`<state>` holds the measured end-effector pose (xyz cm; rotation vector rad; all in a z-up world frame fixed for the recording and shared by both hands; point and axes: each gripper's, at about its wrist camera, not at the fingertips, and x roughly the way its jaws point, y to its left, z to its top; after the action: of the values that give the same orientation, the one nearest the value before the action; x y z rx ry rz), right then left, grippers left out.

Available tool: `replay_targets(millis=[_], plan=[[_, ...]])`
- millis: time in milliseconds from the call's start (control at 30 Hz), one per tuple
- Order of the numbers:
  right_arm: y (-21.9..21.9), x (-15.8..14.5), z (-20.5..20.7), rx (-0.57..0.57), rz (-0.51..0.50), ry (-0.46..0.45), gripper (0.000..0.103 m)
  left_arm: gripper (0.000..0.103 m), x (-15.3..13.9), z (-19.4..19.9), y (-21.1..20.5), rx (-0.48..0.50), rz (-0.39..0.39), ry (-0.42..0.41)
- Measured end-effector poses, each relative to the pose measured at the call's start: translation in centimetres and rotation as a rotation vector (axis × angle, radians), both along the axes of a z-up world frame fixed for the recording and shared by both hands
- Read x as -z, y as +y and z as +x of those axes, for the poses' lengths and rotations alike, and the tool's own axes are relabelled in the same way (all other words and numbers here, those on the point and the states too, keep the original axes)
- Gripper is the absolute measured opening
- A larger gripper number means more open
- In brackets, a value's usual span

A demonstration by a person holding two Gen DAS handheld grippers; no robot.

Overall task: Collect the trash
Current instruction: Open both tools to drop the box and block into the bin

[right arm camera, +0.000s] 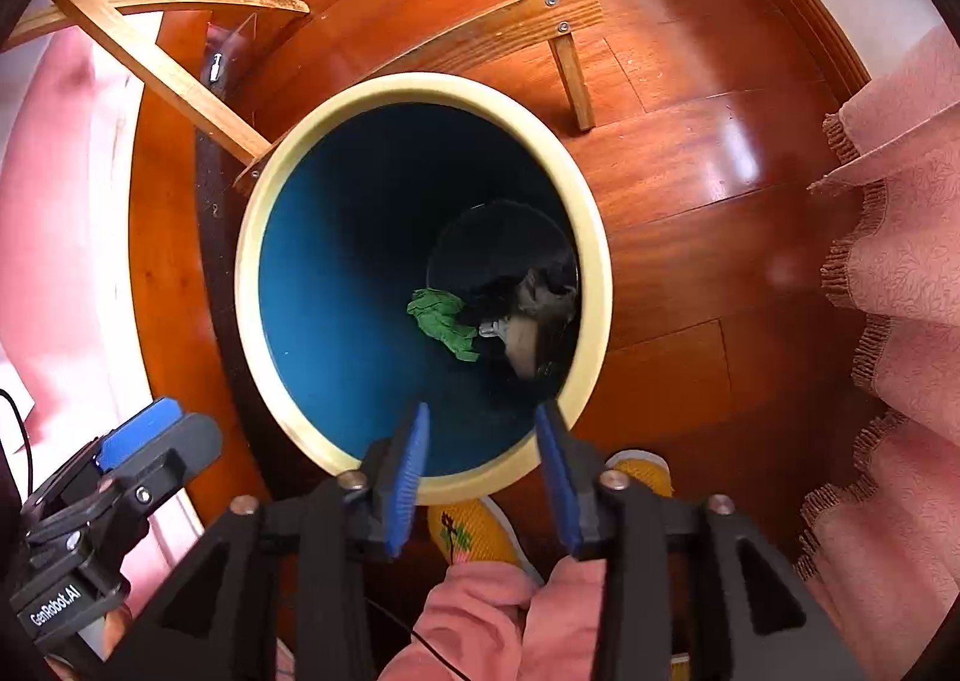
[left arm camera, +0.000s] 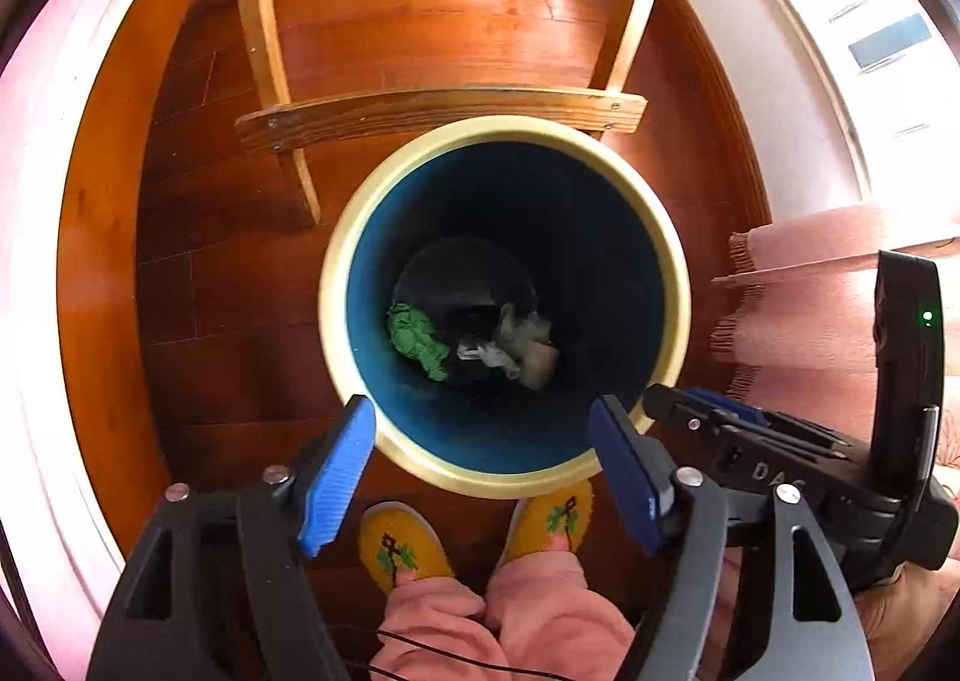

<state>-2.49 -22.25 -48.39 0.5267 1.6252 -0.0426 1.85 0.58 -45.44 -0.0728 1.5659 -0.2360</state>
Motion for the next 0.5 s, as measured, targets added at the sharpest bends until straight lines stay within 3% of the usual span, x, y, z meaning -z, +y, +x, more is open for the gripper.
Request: replay_targets(millis=[67,267,500], plan=[[0.1,0.5,-0.2,0.005,-0.003,0.005,0.044,0.084,0.0,-0.2,0.6,-0.013,0.020,-0.021],[0.3,-0.6,-0.8,0.022,-0.010,-0.017,0.044,0.084,-1.1,-0.7,2.2,-0.040,0.035,-0.094],[1.0,-5.3,-0.8,0.015,-0.014,-0.119,0.044,0.084,-5.6,-1.2,2.9,-0.072,0.027,-0.180]])
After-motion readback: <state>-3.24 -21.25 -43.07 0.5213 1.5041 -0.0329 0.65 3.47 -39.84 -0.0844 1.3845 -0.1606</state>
